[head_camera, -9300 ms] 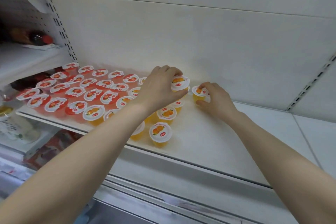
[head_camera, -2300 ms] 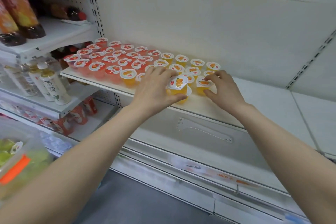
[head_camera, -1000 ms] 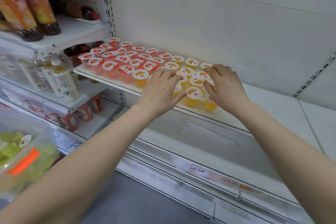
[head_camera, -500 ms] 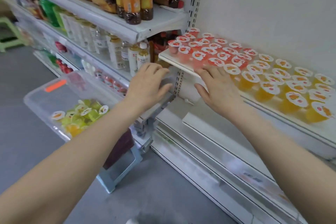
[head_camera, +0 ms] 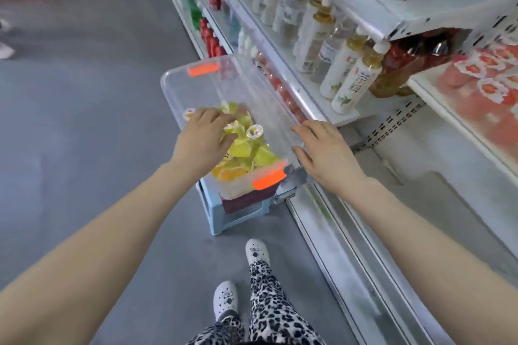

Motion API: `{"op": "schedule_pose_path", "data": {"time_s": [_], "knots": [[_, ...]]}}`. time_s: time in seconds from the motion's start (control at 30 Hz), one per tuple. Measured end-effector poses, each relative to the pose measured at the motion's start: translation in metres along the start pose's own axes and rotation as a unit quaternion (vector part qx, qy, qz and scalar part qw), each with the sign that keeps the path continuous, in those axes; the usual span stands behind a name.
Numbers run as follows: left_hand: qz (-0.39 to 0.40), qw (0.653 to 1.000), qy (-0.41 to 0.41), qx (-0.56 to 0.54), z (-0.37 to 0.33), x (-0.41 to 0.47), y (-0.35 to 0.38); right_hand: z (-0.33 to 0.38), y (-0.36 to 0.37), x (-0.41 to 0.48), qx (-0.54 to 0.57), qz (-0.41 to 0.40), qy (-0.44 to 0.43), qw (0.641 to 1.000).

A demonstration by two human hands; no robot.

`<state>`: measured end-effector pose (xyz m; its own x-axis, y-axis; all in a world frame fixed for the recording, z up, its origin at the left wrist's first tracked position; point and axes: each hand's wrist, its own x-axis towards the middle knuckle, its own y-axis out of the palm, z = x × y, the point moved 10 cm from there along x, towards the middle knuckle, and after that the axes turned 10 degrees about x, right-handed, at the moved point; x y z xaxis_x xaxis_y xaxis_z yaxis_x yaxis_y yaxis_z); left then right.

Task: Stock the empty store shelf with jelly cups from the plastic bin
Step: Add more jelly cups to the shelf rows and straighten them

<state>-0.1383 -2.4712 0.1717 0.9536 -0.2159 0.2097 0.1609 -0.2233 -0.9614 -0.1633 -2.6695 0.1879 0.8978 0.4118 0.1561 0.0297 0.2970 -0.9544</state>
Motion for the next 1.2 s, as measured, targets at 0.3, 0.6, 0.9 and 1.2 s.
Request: {"op": "schedule_pose_path", "data": {"time_s": [0.3, 0.6, 0.9, 1.2], "knots": [[0.037, 0.991, -0.125, 0.012, 0.090, 0.018, 0.052, -0.008, 0.124, 0.087, 0.071, 0.163, -0.059, 0.982], [0.000, 0.990, -0.144, 0.013, 0.107, 0.027, 0.075, 0.024, 0.237, 0.139, 0.146, 0.317, -0.041, 0.936], [-0.022, 0.992, -0.127, 0.008, 0.109, 0.027, 0.076, 0.035, 0.282, 0.148, 0.273, 0.365, 0.057, 0.888], [0.044, 0.991, -0.089, 0.090, 0.099, 0.046, 0.084, -0.049, 0.225, 0.169, 0.093, 0.277, 0.046, 0.955]]}}
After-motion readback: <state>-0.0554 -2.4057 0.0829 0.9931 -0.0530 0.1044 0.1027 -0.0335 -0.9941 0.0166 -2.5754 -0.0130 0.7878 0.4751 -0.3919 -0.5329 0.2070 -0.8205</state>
